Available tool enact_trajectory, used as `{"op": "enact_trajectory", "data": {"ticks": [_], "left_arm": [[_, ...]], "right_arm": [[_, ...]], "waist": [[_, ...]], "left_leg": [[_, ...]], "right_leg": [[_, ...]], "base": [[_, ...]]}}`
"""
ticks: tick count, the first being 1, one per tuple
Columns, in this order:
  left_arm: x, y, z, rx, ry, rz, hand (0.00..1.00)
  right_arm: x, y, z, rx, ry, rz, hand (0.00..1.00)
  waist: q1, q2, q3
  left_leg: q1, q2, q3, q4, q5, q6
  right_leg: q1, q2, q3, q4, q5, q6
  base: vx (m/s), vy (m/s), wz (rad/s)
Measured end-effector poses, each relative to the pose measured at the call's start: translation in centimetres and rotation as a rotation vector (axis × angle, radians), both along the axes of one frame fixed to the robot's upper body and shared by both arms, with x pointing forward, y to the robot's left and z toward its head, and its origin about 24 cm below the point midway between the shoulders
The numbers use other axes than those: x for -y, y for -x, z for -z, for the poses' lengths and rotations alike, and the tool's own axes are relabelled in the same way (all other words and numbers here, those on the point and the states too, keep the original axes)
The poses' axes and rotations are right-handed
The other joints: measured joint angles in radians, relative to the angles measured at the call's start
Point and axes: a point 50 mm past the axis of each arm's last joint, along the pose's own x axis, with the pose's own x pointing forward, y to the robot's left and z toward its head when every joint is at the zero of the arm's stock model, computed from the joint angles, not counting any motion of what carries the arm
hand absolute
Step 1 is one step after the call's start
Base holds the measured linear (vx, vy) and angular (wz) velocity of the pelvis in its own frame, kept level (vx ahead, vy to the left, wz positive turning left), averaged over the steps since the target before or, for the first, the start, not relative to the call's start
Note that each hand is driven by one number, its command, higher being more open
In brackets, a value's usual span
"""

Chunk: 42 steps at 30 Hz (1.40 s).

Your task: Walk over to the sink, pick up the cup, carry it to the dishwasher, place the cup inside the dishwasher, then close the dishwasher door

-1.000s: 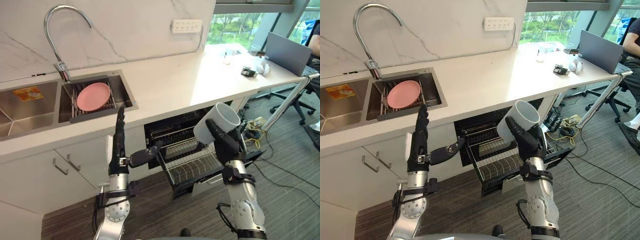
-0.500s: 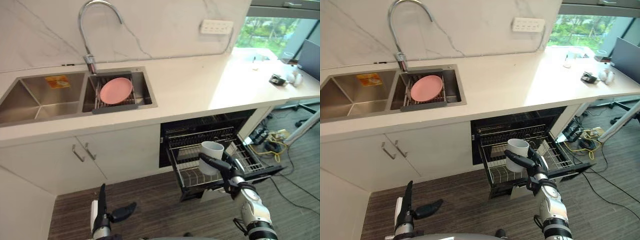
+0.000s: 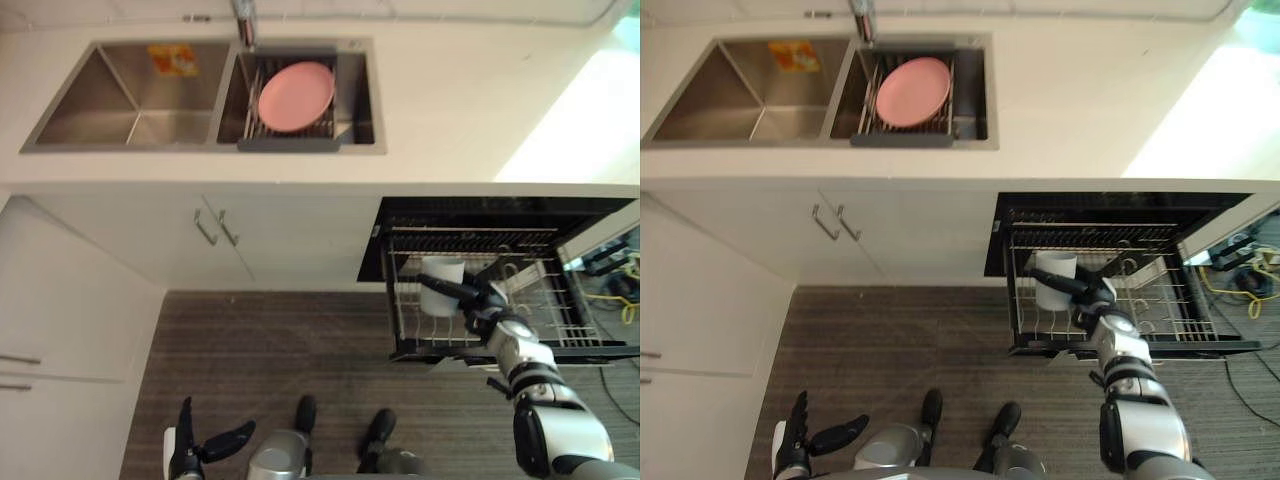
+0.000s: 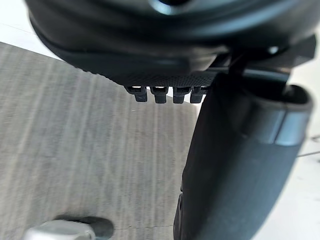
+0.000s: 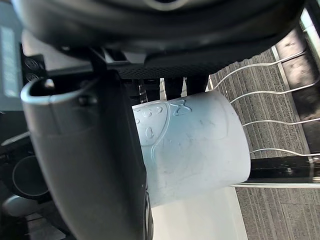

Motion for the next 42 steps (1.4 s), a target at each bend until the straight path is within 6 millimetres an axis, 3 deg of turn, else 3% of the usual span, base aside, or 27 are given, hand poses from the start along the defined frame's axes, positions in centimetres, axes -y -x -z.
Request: {"op": "enact_trajectory", "data": {"ticks": [5,12,18,19,36,38,42], "left_arm": [[1.5,-2.1,-0.2,0.047,0.039,0.058,1.0],[1.9,-4.6,-1.0,0.126,0.07,0.065,1.0],[2.6,-4.9,-0.9,0.124,0.102,0.087,1.0],[2.7,-5.1,-1.0,0.126,0.111,0.082,1.0],[2.8,-6.3,-1.4,0.152,0.128,0.103,1.0],[2.8,-6.4,-1.5,0.155,0.127,0.104,1.0],[2.3,-6.2,-1.4,0.142,0.112,0.102,1.0]], "right_arm": [[2.1,-1.7,-3.8,0.061,0.054,0.042,0.0],[3.8,-3.8,-9.5,0.162,0.094,0.087,0.0],[4.1,-4.3,-10.9,0.142,0.08,0.131,0.0],[4.3,-4.3,-11.0,0.139,0.081,0.141,1.0],[3.4,-5.4,-13.5,0.264,-0.048,0.106,1.0],[3.4,-5.4,-13.5,0.276,-0.047,0.09,1.0],[3.3,-4.8,-12.4,0.296,-0.022,0.031,1.0]], "waist": [[0.019,0.039,0.068],[0.04,0.08,0.151],[0.045,0.093,0.175],[0.046,0.095,0.179],[0.042,0.1,0.185],[0.041,0.096,0.183],[0.033,0.064,0.167]], "left_leg": [[-0.075,-0.021,-0.027,0.025,0.008,0.011],[-0.159,-0.027,-0.032,0.071,0.008,0.012],[-0.187,-0.025,-0.03,0.084,0.008,0.013],[-0.194,-0.024,-0.03,0.087,0.008,0.013],[-0.17,0.0,-0.002,0.093,0.005,0.008],[-0.147,0.004,0.005,0.081,0.005,0.007],[-0.104,0.015,0.015,0.046,0.008,-0.004]], "right_leg": [[-0.05,-0.019,-0.026,0.001,0.013,0.008],[-0.124,-0.038,-0.031,0.034,0.017,0.003],[-0.176,-0.054,-0.025,0.11,-0.015,-0.004],[-0.186,-0.057,-0.024,0.125,-0.021,-0.005],[-0.191,-0.048,0.002,0.173,-0.048,-0.021],[-0.173,-0.042,0.009,0.167,-0.048,-0.021],[-0.141,-0.023,0.017,0.136,-0.042,-0.021]], "base": [[0.02,0.04,0.16],[-0.01,0.009,0.04],[0.0,0.0,0.0],[0.0,0.0,0.0],[0.0,-0.034,-0.05],[0.01,-0.034,-0.13],[0.06,-0.044,-0.09]]}}
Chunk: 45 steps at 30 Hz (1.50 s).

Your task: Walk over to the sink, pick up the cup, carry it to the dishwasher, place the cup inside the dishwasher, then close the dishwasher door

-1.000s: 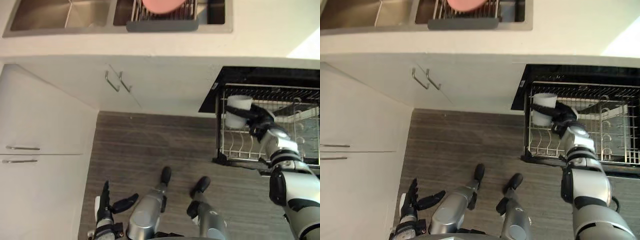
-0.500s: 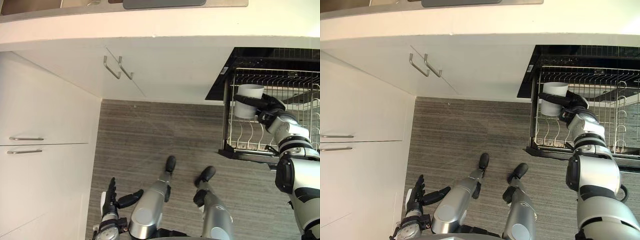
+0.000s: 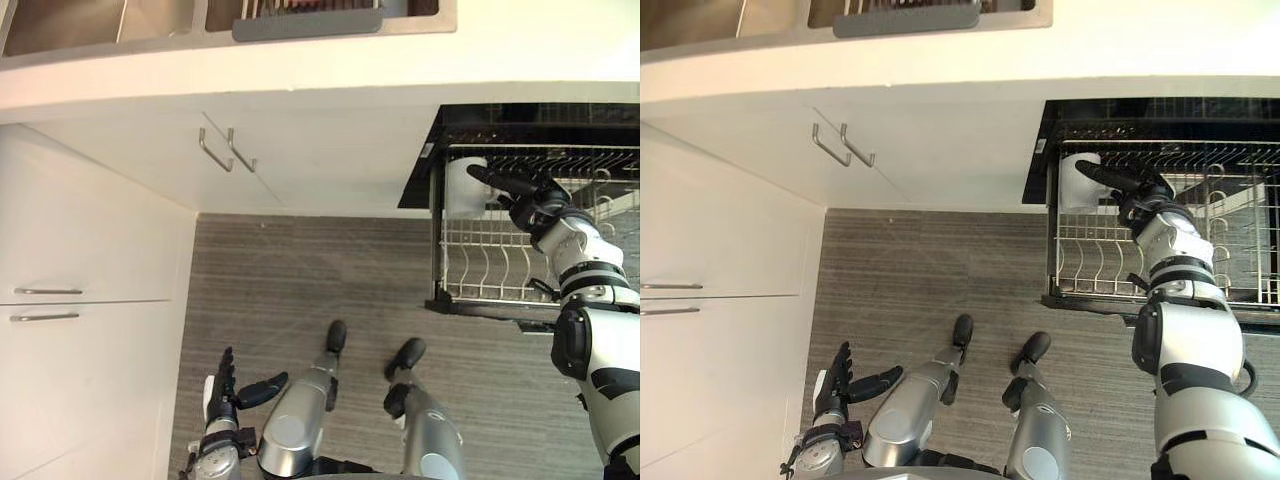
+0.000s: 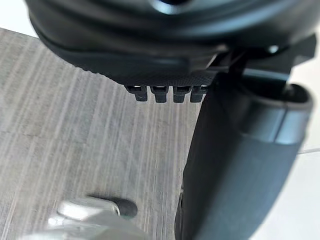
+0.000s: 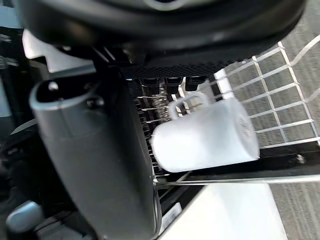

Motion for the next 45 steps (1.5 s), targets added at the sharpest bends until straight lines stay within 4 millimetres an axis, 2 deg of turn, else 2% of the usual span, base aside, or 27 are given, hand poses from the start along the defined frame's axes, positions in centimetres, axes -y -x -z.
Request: {"op": "enact_trajectory", "data": {"ticks": [4,5,6,9,10,11,12,16,18,21,23,25,26,28,31,33,34,35,36,37,38,39,40,42,43,44,45], "left_arm": [[-0.8,0.8,0.4,-0.038,-0.023,-0.018,1.0],[-1.3,1.3,0.7,-0.06,-0.039,-0.028,1.0],[-1.4,1.4,0.7,-0.065,-0.04,-0.032,1.0],[-2.2,2.7,1.1,-0.1,-0.067,-0.076,1.0],[-2.2,2.9,1.1,-0.107,-0.069,-0.082,1.0],[-2.4,3.5,1.4,-0.132,-0.079,-0.092,1.0],[-2.4,3.8,1.6,-0.141,-0.079,-0.101,1.0],[-2.7,5.9,2.2,-0.201,-0.081,-0.161,1.0],[-2.7,6.3,2.3,-0.215,-0.092,-0.168,1.0],[-2.7,6.5,2.3,-0.219,-0.116,-0.149,1.0],[-2.6,6.8,2.4,-0.23,-0.144,-0.117,1.0],[-2.4,7.2,2.5,-0.238,-0.154,-0.109,1.0],[-2.3,7.7,2.6,-0.252,-0.148,-0.111,1.0],[-1.8,8.5,2.9,-0.277,-0.128,-0.117,1.0],[-1.5,10.4,3.4,-0.331,-0.108,-0.163,1.0],[-1.4,11.0,3.5,-0.352,-0.107,-0.172,1.0],[-1.4,11.3,3.6,-0.361,-0.112,-0.166,1.0],[-1.4,11.4,3.6,-0.366,-0.117,-0.159,1.0],[-1.4,11.4,3.6,-0.367,-0.118,-0.158,1.0],[-1.4,11.6,3.7,-0.376,-0.117,-0.16,1.0],[-1.4,11.8,3.8,-0.388,-0.114,-0.163,1.0],[-1.4,11.9,3.8,-0.39,-0.115,-0.162,1.0],[-1.5,11.8,3.7,-0.389,-0.12,-0.159,1.0],[-2.0,11.6,3.6,-0.379,-0.134,-0.153,1.0],[-2.4,11.1,3.4,-0.362,-0.144,-0.152,1.0],[-2.6,10.8,3.3,-0.352,-0.149,-0.152,1.0],[-2.8,10.4,3.2,-0.338,-0.155,-0.15,1.0]], "right_arm": [[-0.2,1.5,2.7,-0.016,0.005,-0.042,1.0],[-0.8,2.1,3.8,-0.014,-0.002,-0.065,1.0],[-0.9,2.3,4.1,-0.014,-0.004,-0.07,1.0],[-2.7,4.4,6.5,0.036,-0.094,-0.126,1.0],[-3.0,5.0,7.0,0.05,-0.121,-0.129,1.0],[-4.1,6.5,8.2,0.078,-0.181,-0.136,1.0],[-4.6,7.1,8.6,0.092,-0.205,-0.14,1.0],[-8.3,11.4,11.1,0.146,-0.341,-0.155,1.0],[-9.1,12.8,11.8,0.15,-0.369,-0.142,1.0],[-9.3,13.6,11.3,0.179,-0.314,-0.161,1.0],[-9.0,13.6,10.4,0.235,-0.291,-0.162,1.0],[-8.3,13.7,8.6,0.336,-0.247,-0.144,1.0],[-7.9,13.8,8.0,0.378,-0.237,-0.129,1.0],[-6.3,14.1,6.5,0.464,-0.189,-0.075,1.0],[-5.0,14.1,5.0,0.551,-0.166,-0.02,1.0],[-4.4,14.4,4.8,0.572,-0.152,0.008,1.0],[-4.1,14.7,4.8,0.582,-0.142,0.03,1.0],[-3.8,15.1,4.9,0.587,-0.139,0.059,1.0],[-3.7,15.3,5.1,0.588,-0.145,0.073,1.0],[-3.9,15.4,5.3,0.589,-0.164,0.086,1.0],[-4.2,15.2,5.5,0.586,-0.177,0.079,1.0],[-4.5,15.1,5.6,0.583,-0.182,0.068,1.0],[-5.1,14.9,5.8,0.572,-0.189,0.045,1.0],[-5.6,15.0,6.2,0.551,-0.191,0.025,1.0],[-5.8,15.0,6.3,0.542,-0.191,0.021,1.0],[-5.7,15.1,6.4,0.538,-0.188,0.023,1.0],[-5.6,15.2,6.4,0.539,-0.181,0.032,1.0]], "waist": [[-0.027,-0.041,-0.032],[-0.045,-0.059,-0.058],[-0.048,-0.063,-0.065],[-0.072,-0.098,-0.132],[-0.074,-0.102,-0.147],[-0.087,-0.108,-0.186],[-0.094,-0.109,-0.194],[-0.134,-0.11,-0.253],[-0.139,-0.108,-0.266],[-0.144,-0.106,-0.272],[-0.144,-0.102,-0.287],[-0.137,-0.083,-0.289],[-0.134,-0.071,-0.298],[-0.134,-0.06,-0.306],[-0.135,-0.055,-0.312],[-0.138,-0.054,-0.314],[-0.14,-0.056,-0.314],[-0.142,-0.058,-0.313],[-0.147,-0.062,-0.311],[-0.156,-0.068,-0.307],[-0.155,-0.066,-0.31],[-0.156,-0.068,-0.312],[-0.16,-0.073,-0.318],[-0.164,-0.083,-0.334],[-0.175,-0.092,-0.342],[-0.183,-0.1,-0.344],[-0.2,-0.105,-0.347]], "left_leg": [[0.068,0.004,0.011,-0.043,0.002,-0.003],[0.087,0.003,0.013,-0.053,0.001,-0.004],[0.089,0.003,0.014,-0.055,0.0,-0.005],[0.124,0.003,0.035,-0.074,-0.003,-0.01],[0.131,0.003,0.038,-0.079,-0.004,-0.01],[0.14,0.004,0.045,-0.081,-0.009,-0.011],[0.148,0.004,0.048,-0.081,-0.013,-0.013],[0.191,0.01,0.073,-0.082,-0.032,-0.015],[0.21,0.016,0.084,-0.084,-0.04,-0.019],[0.241,0.022,0.093,-0.087,-0.046,-0.02],[0.225,0.025,0.094,-0.04,-0.078,-0.013],[0.158,0.041,0.091,0.139,-0.166,-0.023],[0.14,0.047,0.087,0.188,-0.185,-0.023],[0.143,0.042,0.074,0.18,-0.191,-0.025],[0.16,0.062,0.171,0.156,-0.195,-0.016],[0.171,0.044,0.18,0.147,-0.194,-0.015],[0.173,0.026,0.189,0.148,-0.196,-0.012],[0.174,0.003,0.199,0.163,-0.206,0.003],[0.177,-0.008,0.201,0.172,-0.213,0.015],[0.191,-0.035,0.201,0.178,-0.224,0.032],[0.212,-0.055,0.209,0.157,-0.225,0.04],[0.221,-0.064,0.21,0.147,-0.224,0.042],[0.229,-0.073,0.209,0.129,-0.223,0.047],[0.226,-0.075,0.189,0.116,-0.221,0.055],[0.224,-0.075,0.161,0.105,-0.211,0.069],[0.223,-0.074,0.143,0.105,-0.205,0.07],[0.215,-0.064,0.111,0.103,-0.201,0.069]], "right_leg": [[0.056,0.012,0.011,-0.034,0.005,0.007],[0.074,0.014,0.014,-0.049,0.007,0.011],[0.076,0.015,0.015,-0.053,0.008,0.012],[0.104,0.022,0.034,-0.08,0.015,0.018],[0.109,0.023,0.038,-0.085,0.017,0.018],[0.12,0.027,0.044,-0.098,0.02,0.02],[0.129,0.028,0.047,-0.103,0.021,0.02],[0.171,0.041,0.073,-0.132,0.021,0.027],[0.187,0.047,0.084,-0.134,0.021,0.026],[0.216,0.054,0.093,-0.134,0.017,0.022],[0.221,0.055,0.095,-0.132,0.01,0.022],[0.235,0.06,0.094,-0.115,-0.001,0.022],[0.238,0.063,0.09,-0.107,-0.007,0.023],[0.231,0.048,0.074,-0.07,-0.023,0.018],[0.212,0.02,0.073,-0.019,-0.049,0.032],[0.19,-0.015,0.076,0.049,-0.083,0.049],[0.16,-0.054,0.079,0.131,-0.123,0.063],[0.137,-0.1,0.078,0.217,-0.167,0.079],[0.129,-0.124,0.076,0.257,-0.188,0.085],[0.121,-0.173,0.064,0.33,-0.221,0.085],[0.097,-0.212,0.04,0.412,-0.242,0.034],[0.083,-0.222,0.04,0.442,-0.251,0.007],[0.072,-0.219,0.08,0.45,-0.255,-0.001],[0.08,-0.183,0.149,0.4,-0.26,0.009],[0.101,-0.148,0.204,0.341,-0.273,0.03],[0.113,-0.13,0.231,0.308,-0.282,0.044],[0.137,-0.082,0.291,0.245,-0.29,0.056]], "base": [[0.09,-0.016,-0.1],[0.07,0.007,-0.07],[0.09,0.016,-0.1],[0.05,0.016,-0.17],[0.05,0.02,-0.2],[0.04,0.013,-0.15],[0.05,0.02,-0.18],[0.02,0.017,-0.19],[0.0,0.009,-0.19],[-0.01,0.005,-0.1],[0.0,0.0,0.0],[0.02,0.012,0.02],[0.05,0.035,0.1],[0.04,0.059,0.21],[0.01,0.053,0.09],[0.03,0.104,0.1],[0.05,0.161,0.23],[0.06,0.169,0.28],[0.09,0.206,0.34],[0.08,0.2,0.13],[0.08,0.19,0.04],[0.07,0.126,-0.09],[0.1,0.078,0.07],[0.14,0.025,0.23],[0.15,-0.033,0.43],[0.2,-0.082,0.74],[0.2,-0.132,0.83]]}}
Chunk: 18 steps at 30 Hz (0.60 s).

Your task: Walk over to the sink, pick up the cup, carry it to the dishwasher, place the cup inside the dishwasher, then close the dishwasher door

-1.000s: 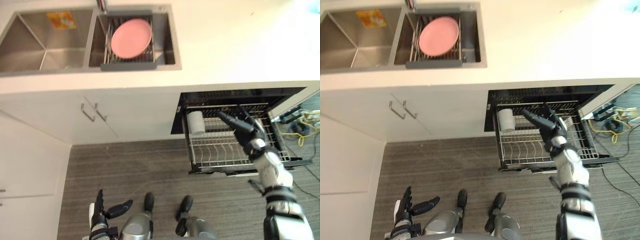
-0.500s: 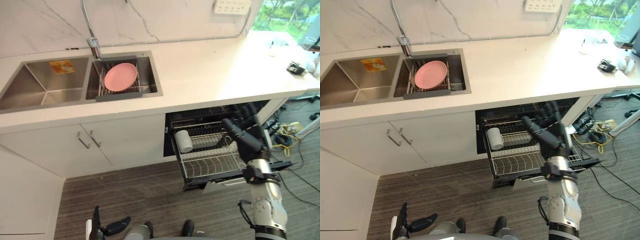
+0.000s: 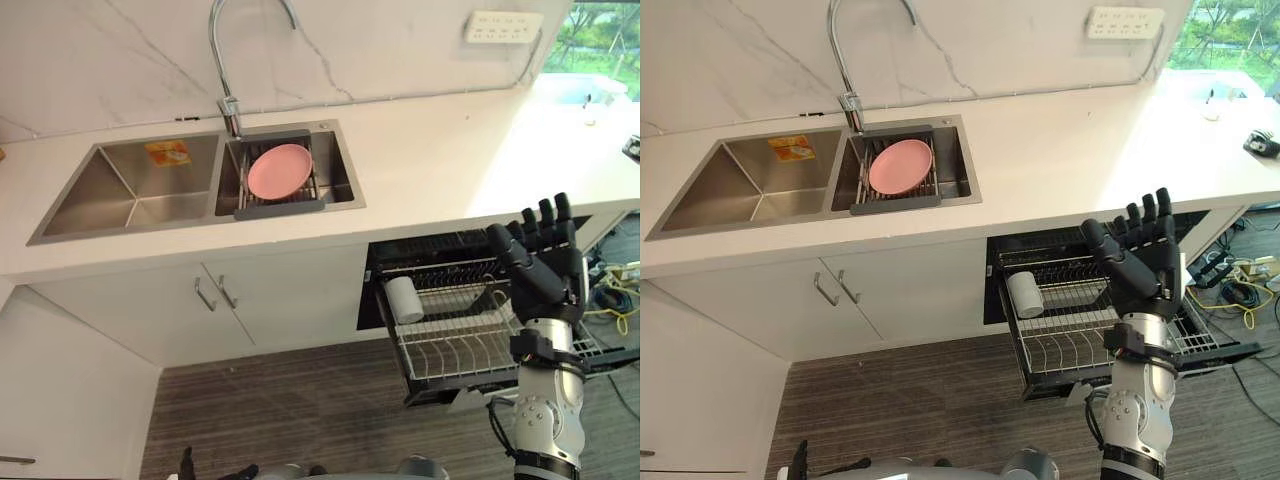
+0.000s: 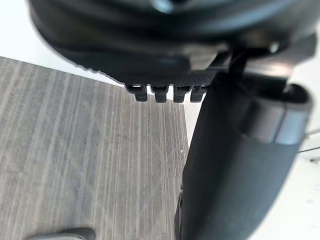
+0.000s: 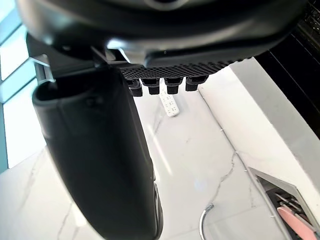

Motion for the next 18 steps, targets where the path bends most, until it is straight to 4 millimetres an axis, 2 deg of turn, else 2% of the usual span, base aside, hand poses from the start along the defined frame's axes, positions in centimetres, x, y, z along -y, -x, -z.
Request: {"op": "enact_trajectory", "data": {"ticks": [1,2,3,4,7,12,16,18], "left_arm": [[-0.1,-0.4,0.0,0.004,-0.001,0.001,1.0],[-0.2,-0.5,0.0,0.005,-0.001,0.002,1.0],[-0.1,-0.6,0.0,0.006,0.001,0.003,1.0],[-0.1,-0.6,0.0,0.004,0.004,0.004,1.0],[-0.1,-0.4,0.1,-0.006,0.014,0.009,1.0],[0.0,-0.7,0.1,0.004,0.034,0.029,1.0],[0.1,-0.7,0.1,0.004,0.036,0.03,1.0],[0.2,-0.7,0.1,0.004,0.039,0.031,1.0]], "right_arm": [[0.1,0.1,-0.1,0.004,0.002,0.009,1.0],[0.2,0.1,-0.2,0.007,0.005,0.012,1.0],[0.2,0.1,-0.5,0.016,0.011,0.012,1.0],[0.2,0.1,-0.7,0.024,0.016,0.01,1.0],[0.3,0.2,-0.8,0.029,0.016,0.011,1.0],[0.3,0.2,-0.8,0.032,0.021,0.007,1.0],[0.2,0.9,0.1,-0.007,0.02,0.003,1.0],[0.1,1.0,0.2,-0.014,0.019,0.003,1.0]], "waist": [[-0.013,-0.001,-0.001],[-0.018,-0.002,-0.001],[-0.017,-0.003,-0.003],[-0.01,-0.003,-0.003],[-0.007,-0.002,-0.004],[-0.008,0.0,-0.007],[-0.008,0.005,-0.014],[-0.008,0.011,-0.026]], "left_leg": [[-0.006,0.012,-0.031,0.006,0.0,-0.001],[-0.008,0.014,-0.046,0.01,-0.001,-0.003],[-0.004,0.02,-0.054,0.01,-0.004,-0.009],[0.006,0.028,-0.055,0.008,-0.006,-0.012],[0.051,0.037,-0.055,0.01,-0.006,-0.013],[0.075,0.05,-0.051,0.01,-0.017,-0.032],[0.091,0.05,-0.049,0.077,-0.022,-0.041],[0.096,0.053,-0.05,0.064,-0.022,-0.042]], "right_leg": [[0.03,0.054,0.049,-0.069,0.006,-0.006],[0.047,0.067,0.066,-0.094,0.018,-0.011],[0.064,0.075,0.079,-0.104,0.04,0.01],[0.073,0.083,0.079,-0.098,0.04,0.01],[0.129,0.09,0.077,-0.106,0.04,0.01],[0.148,0.099,0.095,-0.108,0.04,0.01],[0.196,0.097,0.117,-0.109,0.063,0.008],[0.197,0.101,0.124,-0.114,0.067,0.008]], "base": [[0.19,-0.149,0.8],[0.17,-0.134,0.56],[0.2,-0.117,0.28],[0.17,-0.083,0.15],[0.13,-0.072,0.08],[0.07,-0.013,-0.04],[0.06,0.006,-0.03],[0.06,0.007,-0.05]]}}
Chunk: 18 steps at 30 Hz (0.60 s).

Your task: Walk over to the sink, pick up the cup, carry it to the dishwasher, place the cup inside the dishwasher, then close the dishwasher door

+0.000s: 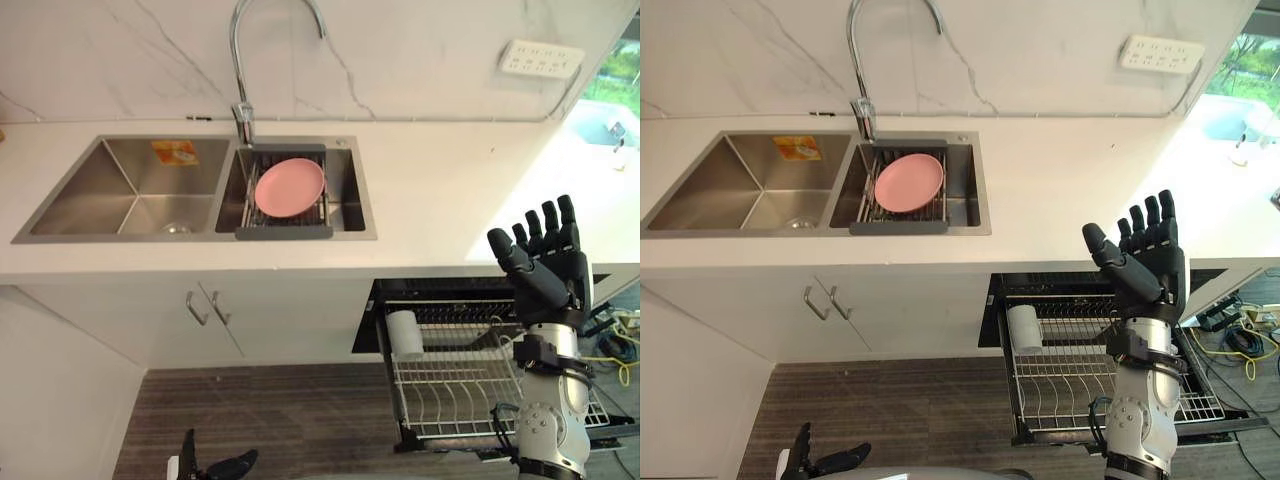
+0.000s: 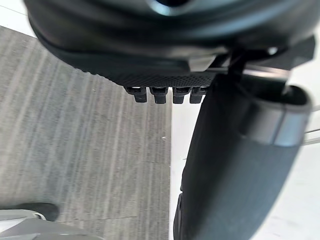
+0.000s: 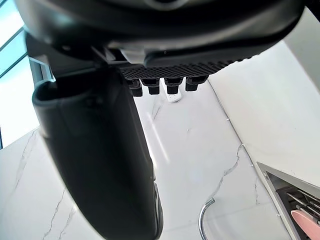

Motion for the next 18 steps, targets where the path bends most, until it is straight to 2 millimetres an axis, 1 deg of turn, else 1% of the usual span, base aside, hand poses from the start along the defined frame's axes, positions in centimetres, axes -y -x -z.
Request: {"op": "enact_trajectory", "data": {"ticks": [2,6,8,9,10,11,12,13,15,16,17,18], "left_arm": [[0.1,-0.6,-0.1,0.015,-0.001,0.005,1.0],[0.1,-0.7,-0.1,0.015,-0.001,0.005,1.0],[0.1,-0.6,-0.1,0.015,-0.002,0.003,1.0],[0.0,-0.7,-0.1,0.018,-0.004,0.001,1.0],[0.0,-1.0,-0.2,0.031,-0.005,-0.004,1.0],[0.1,-1.2,-0.2,0.038,-0.003,-0.013,1.0],[0.3,-1.0,-0.1,0.039,0.006,-0.045,1.0],[0.6,-0.3,0.1,0.028,0.018,-0.075,1.0],[1.0,0.3,0.2,0.014,0.029,-0.091,1.0],[1.1,0.5,0.2,0.014,0.036,-0.103,1.0],[1.0,0.5,0.2,0.015,0.037,-0.11,1.0],[0.9,0.9,0.3,0.01,0.041,-0.13,1.0]], "right_arm": [[0.0,0.0,0.0,0.001,0.0,0.003,1.0],[-0.1,0.0,0.1,0.002,-0.008,0.002,1.0],[-0.2,0.0,0.1,0.007,-0.009,0.0,1.0],[-0.3,0.0,0.0,0.016,-0.011,-0.005,1.0],[-0.4,0.0,-0.3,0.031,-0.004,-0.01,1.0],[-0.4,0.1,-0.6,0.04,0.002,-0.011,1.0],[-0.4,0.4,-1.0,0.053,0.018,-0.012,1.0],[-0.3,0.9,-1.3,0.056,0.034,-0.008,1.0],[0.0,1.2,-1.6,0.066,0.05,0.001,1.0],[0.1,1.2,-2.0,0.086,0.06,0.003,1.0],[0.1,1.1,-2.1,0.093,0.061,0.005,1.0],[0.1,0.9,-2.2,0.101,0.056,0.008,1.0]], "waist": [[-0.002,0.001,0.0],[-0.001,0.004,0.002],[0.001,0.006,0.002],[0.003,0.002,0.004],[0.001,0.006,0.027],[0.0,0.013,0.042],[0.001,0.035,0.059],[0.001,0.049,0.065],[0.0,0.048,0.063],[0.001,0.047,0.064],[0.0,0.041,0.068],[0.0,0.035,0.072]], "left_leg": [[0.001,0.0,0.0,-0.029,0.0,-0.001],[0.0,0.002,0.002,-0.047,0.001,-0.003],[-0.031,0.007,0.012,-0.012,-0.019,-0.035],[-0.09,0.011,0.041,0.069,-0.042,-0.073],[-0.173,0.032,0.092,0.219,-0.068,-0.115],[-0.211,0.054,0.127,0.304,-0.073,-0.123],[-0.262,0.108,0.211,0.443,-0.072,-0.129],[-0.263,0.141,0.263,0.493,-0.066,-0.138],[-0.238,0.138,0.271,0.463,-0.062,-0.145],[-0.231,0.128,0.257,0.432,-0.056,-0.138],[-0.24,0.125,0.244,0.432,-0.063,-0.125],[-0.251,0.128,0.194,0.386,-0.094,-0.086]], "right_leg": [[-0.005,0.001,0.002,-0.024,0.0,0.0],[-0.013,0.005,0.002,-0.032,0.0,0.0],[-0.027,0.01,-0.001,-0.036,-0.005,-0.002],[-0.043,0.009,-0.012,-0.037,-0.017,-0.008],[-0.041,0.009,-0.033,-0.048,-0.02,-0.012],[-0.03,0.011,-0.047,-0.057,-0.02,-0.012],[0.005,0.018,-0.08,-0.079,-0.019,-0.009],[0.044,0.023,-0.096,-0.098,-0.019,-0.004],[0.056,0.023,-0.097,-0.101,-0.021,-0.004],[0.053,0.022,-0.094,-0.109,-0.029,-0.015],[0.051,0.018,-0.094,-0.11,-0.027,-0.019],[0.048,0.013,-0.093,-0.106,-0.025,-0.022]], "base": [[0.05,0.002,-0.02],[0.0,-0.002,-0.01],[-0.06,-0.029,0.01],[-0.12,-0.066,0.07],[-0.13,-0.081,0.07],[-0.16,-0.107,0.12],[-0.14,-0.098,0.16],[-0.14,-0.094,0.21],[-0.11,-0.073,0.16],[-0.12,-0.073,0.08],[-0.16,-0.086,0.05],[-0.14,-0.058,-0.03]]}}
